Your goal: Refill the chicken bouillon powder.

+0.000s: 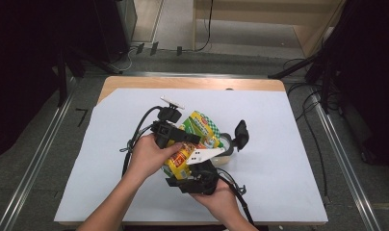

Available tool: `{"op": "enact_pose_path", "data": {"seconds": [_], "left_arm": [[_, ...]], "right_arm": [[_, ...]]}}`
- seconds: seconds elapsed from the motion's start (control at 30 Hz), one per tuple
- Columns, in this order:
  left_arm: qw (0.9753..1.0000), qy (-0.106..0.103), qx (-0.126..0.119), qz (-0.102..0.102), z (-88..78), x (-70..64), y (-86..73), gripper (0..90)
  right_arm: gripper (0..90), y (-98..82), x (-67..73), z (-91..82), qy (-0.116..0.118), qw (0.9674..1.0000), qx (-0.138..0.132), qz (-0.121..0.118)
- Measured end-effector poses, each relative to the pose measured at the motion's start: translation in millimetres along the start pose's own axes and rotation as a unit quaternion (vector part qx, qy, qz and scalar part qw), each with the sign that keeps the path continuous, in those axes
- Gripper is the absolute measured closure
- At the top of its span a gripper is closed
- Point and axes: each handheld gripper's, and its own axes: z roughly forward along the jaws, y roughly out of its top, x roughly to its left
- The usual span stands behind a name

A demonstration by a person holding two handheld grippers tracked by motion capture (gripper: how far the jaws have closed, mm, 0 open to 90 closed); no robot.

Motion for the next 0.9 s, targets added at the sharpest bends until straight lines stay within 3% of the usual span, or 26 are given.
{"op": "enact_pose_path", "data": {"seconds": [0.1,0.2,0.43,0.7,0.83,0.9], "left_arm": [[0.9999,0.004,0.008,-0.007,0.4,-1.7,5.3,78.9],[0.9998,0.004,0.016,-0.013,0.6,-1.9,9.5,79.9],[0.9998,0.008,0.015,-0.011,1.1,-3.8,11.3,79.5],[0.9998,-0.003,0.017,-0.008,2.5,-3.6,12.5,72.8],[0.9998,-0.009,0.018,0.009,1.5,-4.2,12.4,68.1],[0.9998,-0.010,0.017,0.007,1.7,-5.0,11.7,68.3]], "right_arm": [[59.2,3.7,1.5,1.7,-0.001,0.9999,0.013,-0.011],[61.5,7.0,4.0,1.3,-0.014,0.9993,0.027,-0.020],[68.5,7.2,1.5,2.4,-0.022,0.9995,0.018,-0.014],[71.0,3.8,-4.2,0.9,0.011,0.9998,-0.003,0.017],[71.1,3.0,-4.9,-1.8,0.024,0.9993,-0.015,0.027],[71.1,3.4,-4.9,-2.5,0.025,0.9992,-0.016,0.028]]}}
